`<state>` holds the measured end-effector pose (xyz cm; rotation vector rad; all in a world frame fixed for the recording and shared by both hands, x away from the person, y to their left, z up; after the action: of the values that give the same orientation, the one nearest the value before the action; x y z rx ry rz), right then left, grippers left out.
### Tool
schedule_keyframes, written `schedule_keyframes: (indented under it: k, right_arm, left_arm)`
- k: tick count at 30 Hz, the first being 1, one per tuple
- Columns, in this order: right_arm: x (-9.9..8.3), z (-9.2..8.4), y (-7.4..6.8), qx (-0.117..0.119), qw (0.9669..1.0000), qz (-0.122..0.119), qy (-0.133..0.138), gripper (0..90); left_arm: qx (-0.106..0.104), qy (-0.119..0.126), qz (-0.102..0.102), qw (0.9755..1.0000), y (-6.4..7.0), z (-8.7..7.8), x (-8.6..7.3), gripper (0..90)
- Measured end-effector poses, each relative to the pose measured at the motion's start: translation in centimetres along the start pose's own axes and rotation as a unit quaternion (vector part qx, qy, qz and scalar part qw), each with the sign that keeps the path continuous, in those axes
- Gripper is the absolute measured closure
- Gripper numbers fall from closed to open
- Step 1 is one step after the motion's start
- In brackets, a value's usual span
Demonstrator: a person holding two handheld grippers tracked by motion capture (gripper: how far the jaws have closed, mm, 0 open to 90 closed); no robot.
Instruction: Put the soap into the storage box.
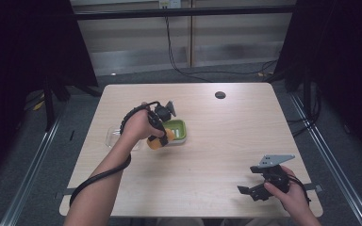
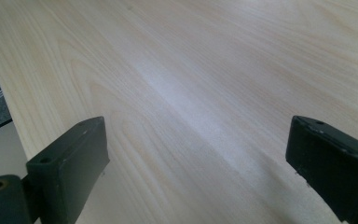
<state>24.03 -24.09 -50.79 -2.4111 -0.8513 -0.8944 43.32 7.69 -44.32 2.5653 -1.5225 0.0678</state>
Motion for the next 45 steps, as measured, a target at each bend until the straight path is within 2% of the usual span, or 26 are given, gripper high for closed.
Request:
schedule_keyframes:
  k: [1,2,6,7,9,10,12,15,19,20,21,23,28,29,30,36,43,45]
  right_arm:
    - [0.0,0.0,0.0,0.0,1.0,-0.001,0.0,5.3]
    - [0.0,0.0,0.1,-0.001,1.0,0.001,-0.001,5.3]
    - [-0.1,0.0,0.1,-0.001,1.0,0.001,-0.002,5.3]
    - [0.0,0.0,0.1,-0.001,1.0,0.001,-0.002,5.3]
    - [0.0,-0.1,0.1,0.001,1.0,0.001,0.002,5.3]
    - [0.1,-0.1,0.1,0.0,1.0,0.002,0.002,5.3]
    - [0.0,-0.1,0.1,0.0,1.0,0.0,0.002,5.3]
    - [0.0,-0.1,0.1,0.0,1.0,0.001,0.001,5.3]
    - [0.1,-0.2,0.1,0.0,1.0,0.001,0.004,5.3]
    - [0.1,-0.1,0.1,-0.001,1.0,0.002,0.004,5.3]
    - [0.0,-0.1,0.1,-0.001,1.0,0.002,0.003,5.3]
    - [0.0,-0.2,0.1,-0.001,1.0,0.004,0.002,5.3]
    - [0.0,-0.3,0.1,-0.003,1.0,0.004,0.005,5.3]
    - [0.0,-0.3,0.1,-0.002,1.0,0.005,0.006,5.3]
    - [0.0,-0.3,0.2,-0.002,1.0,0.005,0.006,5.3]
    - [0.0,-0.2,0.1,-0.001,1.0,0.005,0.004,5.3]
    - [-0.1,-0.3,0.3,-0.003,1.0,0.006,0.005,5.3]
    - [0.0,-0.3,0.2,-0.002,1.0,0.007,0.005,5.3]
  left_arm:
    - [0.001,0.005,-0.006,1.0,0.0,0.0,0.1,49.9]
    - [0.002,-0.002,0.001,1.0,-0.1,-0.1,0.1,49.9]
    - [0.009,0.003,0.001,1.0,-0.1,-0.1,0.4,49.9]
    - [0.01,-0.002,0.004,0.9999,-0.2,-0.2,0.5,49.9]
    - [0.007,-0.001,0.004,1.0,-0.2,-0.2,0.7,49.9]
    - [0.009,-0.007,0.013,0.9999,-0.3,-0.4,0.7,49.9]
    - [0.009,-0.008,0.017,0.9998,-0.3,-0.5,0.9,49.9]
    - [0.011,-0.005,0.015,0.9998,-0.3,-0.6,1.2,49.9]
    - [0.015,-0.009,0.025,0.9995,-0.4,-0.7,1.6,49.9]
    - [0.015,-0.003,0.018,0.9997,-0.3,-0.7,1.7,49.9]
    - [0.013,-0.014,0.029,0.9994,-0.4,-0.8,1.8,49.9]
    - [0.018,-0.007,0.024,0.9995,-0.3,-0.7,2.0,49.9]
    - [0.02,-0.016,0.037,0.999,-0.6,-0.9,2.3,49.9]
    - [0.02,-0.01,0.032,0.9992,-0.5,-0.8,2.4,49.9]
    - [0.02,-0.013,0.037,0.999,-0.6,-0.9,2.4,49.9]
    - [0.019,-0.006,0.03,0.9993,-1.0,-1.0,2.7,49.9]
    - [0.025,-0.011,0.039,0.9989,-1.4,-1.1,2.9,49.9]
    - [0.023,-0.01,0.035,0.9991,-1.4,-1.1,3.0,49.9]
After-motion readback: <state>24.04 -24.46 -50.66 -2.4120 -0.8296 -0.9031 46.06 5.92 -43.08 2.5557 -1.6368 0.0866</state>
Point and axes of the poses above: each handheld gripper's, and its own axes: z roughly forward along the jaws, x roughly out of its top, y roughly to its right, the point moved 4 cm from there along z, roughly forward along the jaws, and after that the axes turned 1 degree about -x, right-handed, at the moved point
